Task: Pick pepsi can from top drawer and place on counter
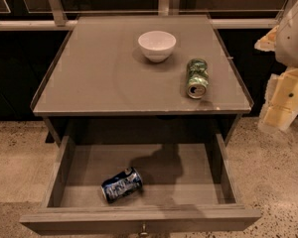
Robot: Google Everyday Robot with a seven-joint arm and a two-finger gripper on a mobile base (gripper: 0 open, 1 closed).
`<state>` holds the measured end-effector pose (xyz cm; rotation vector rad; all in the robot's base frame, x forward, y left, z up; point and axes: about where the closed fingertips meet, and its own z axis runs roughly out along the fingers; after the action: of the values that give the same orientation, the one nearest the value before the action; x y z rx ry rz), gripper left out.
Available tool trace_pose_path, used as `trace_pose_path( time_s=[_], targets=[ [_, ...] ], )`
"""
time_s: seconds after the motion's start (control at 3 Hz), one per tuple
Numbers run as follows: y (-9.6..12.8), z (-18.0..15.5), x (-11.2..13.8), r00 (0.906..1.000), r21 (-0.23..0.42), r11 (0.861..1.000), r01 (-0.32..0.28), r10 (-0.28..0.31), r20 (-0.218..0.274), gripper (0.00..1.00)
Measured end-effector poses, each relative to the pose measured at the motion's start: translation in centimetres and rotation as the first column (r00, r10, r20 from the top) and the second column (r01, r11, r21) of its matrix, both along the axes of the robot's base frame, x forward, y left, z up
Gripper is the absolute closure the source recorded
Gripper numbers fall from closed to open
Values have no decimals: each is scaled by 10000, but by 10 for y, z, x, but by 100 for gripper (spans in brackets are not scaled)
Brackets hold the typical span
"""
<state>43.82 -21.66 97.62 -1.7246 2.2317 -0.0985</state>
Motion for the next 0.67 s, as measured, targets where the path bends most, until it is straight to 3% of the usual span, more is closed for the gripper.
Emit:
trace_pose_path(
  time_s=[0.67],
  targets=[
    [2,-1,-1,9999,320,9995,-47,42,161,0]
  ],
)
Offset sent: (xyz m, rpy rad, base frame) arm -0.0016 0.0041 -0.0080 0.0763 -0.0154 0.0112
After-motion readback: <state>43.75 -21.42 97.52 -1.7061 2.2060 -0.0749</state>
